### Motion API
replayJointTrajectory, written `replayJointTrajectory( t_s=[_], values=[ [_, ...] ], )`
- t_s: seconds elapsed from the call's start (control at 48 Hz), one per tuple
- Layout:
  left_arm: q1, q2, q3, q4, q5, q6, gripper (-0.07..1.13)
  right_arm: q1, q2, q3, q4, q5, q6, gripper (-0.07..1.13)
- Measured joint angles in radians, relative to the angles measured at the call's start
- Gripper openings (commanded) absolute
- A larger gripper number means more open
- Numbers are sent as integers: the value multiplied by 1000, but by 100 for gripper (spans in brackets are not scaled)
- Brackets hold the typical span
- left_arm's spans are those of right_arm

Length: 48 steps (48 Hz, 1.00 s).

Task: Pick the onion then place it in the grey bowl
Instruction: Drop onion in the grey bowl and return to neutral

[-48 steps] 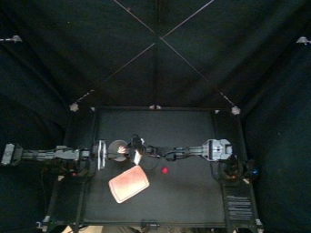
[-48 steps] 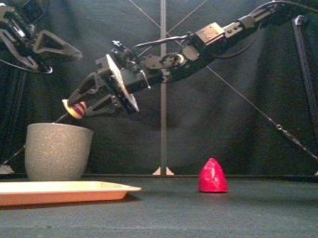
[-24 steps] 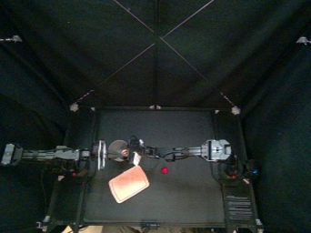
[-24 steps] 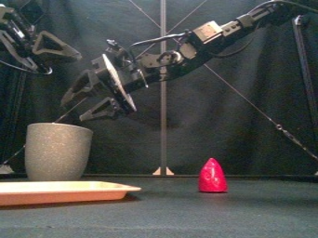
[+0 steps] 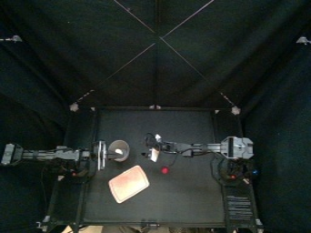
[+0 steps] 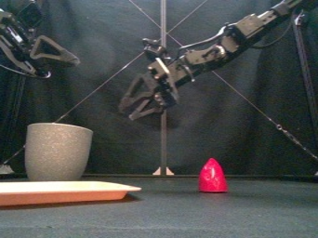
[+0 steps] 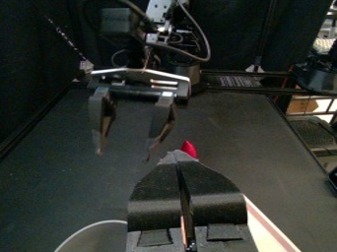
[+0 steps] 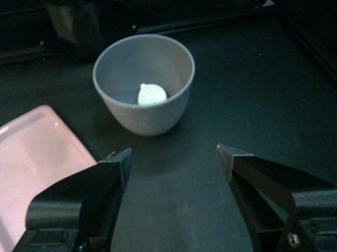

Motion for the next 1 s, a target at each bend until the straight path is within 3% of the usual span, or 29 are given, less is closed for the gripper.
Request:
replayJointTrajectory(
  t_s=[0.312, 0.625, 1.0],
  values=[
    [38, -2, 3, 0, -8, 0, -1, 17, -198, 227, 29, -5, 3, 100],
    [74, -2, 3, 0, -8, 0, -1, 132, -316, 288, 31, -23, 2, 100],
    [74, -2, 9, 0, -8, 0, -1, 166, -488, 439, 31, -238, 2, 100]
  ],
)
